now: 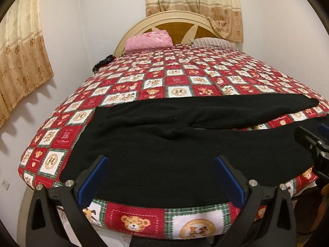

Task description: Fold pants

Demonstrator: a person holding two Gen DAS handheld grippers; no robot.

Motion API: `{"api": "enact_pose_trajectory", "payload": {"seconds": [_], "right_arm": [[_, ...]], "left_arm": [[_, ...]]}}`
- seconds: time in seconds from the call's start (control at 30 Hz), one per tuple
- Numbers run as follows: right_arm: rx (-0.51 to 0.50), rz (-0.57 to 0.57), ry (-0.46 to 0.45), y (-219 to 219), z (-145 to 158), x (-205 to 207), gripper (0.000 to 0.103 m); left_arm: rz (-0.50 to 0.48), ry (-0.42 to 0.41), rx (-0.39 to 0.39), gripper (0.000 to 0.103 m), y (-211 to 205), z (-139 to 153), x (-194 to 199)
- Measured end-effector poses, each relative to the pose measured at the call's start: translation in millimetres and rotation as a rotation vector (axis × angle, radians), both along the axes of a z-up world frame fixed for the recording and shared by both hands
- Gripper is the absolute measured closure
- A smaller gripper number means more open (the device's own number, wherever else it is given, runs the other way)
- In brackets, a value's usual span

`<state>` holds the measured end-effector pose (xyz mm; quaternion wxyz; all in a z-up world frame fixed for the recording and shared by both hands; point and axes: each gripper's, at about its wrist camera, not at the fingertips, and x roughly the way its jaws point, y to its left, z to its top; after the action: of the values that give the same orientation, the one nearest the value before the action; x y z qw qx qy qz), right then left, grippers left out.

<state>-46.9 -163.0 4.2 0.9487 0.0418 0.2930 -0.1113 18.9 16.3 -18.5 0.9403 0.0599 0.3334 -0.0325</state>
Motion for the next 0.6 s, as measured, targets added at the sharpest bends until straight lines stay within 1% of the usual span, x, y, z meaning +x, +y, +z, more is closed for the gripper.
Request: {"api": "enact_pose_trajectory", "payload": {"seconds": [0.17,0.23,0.3,0.4,0.47,0.53,0.6], "right_arm": [[0.013,-0.012,0.027,-9.2,-12.5,8.9,0.001],[0.022,-0.018,0.040,-14.7,-19.0,13.9,0.001],[0.037,-0.027,0.044,-21.9,-23.1,18.1,0.001],[0.061,-0.030,0.040,-35.0,-23.6,27.2,0.001],[0.049,-0.020,0.042,-39.6,-20.4,36.7,0.001],[0.017,0.004,0.049,-42.0,-15.9,48.7,0.001],[-0.012,0.037,0.053,-42.5,-10.8,62.4,0.001]], "left_arm": [[0.076,0.056,-0.038,0.000,31.8,-10.3,23.5],[0.093,0.059,-0.031,0.000,39.1,-11.7,30.8],[0.103,0.061,-0.013,0.000,47.9,-11.1,40.4],[0.101,0.067,-0.027,0.000,71.3,-5.2,58.2],[0.119,0.071,-0.040,0.000,93.8,1.7,75.4],[0.120,0.071,-0.049,0.000,111.2,7.4,92.1],[0.128,0.070,-0.047,0.000,129.6,10.8,116.7]]}}
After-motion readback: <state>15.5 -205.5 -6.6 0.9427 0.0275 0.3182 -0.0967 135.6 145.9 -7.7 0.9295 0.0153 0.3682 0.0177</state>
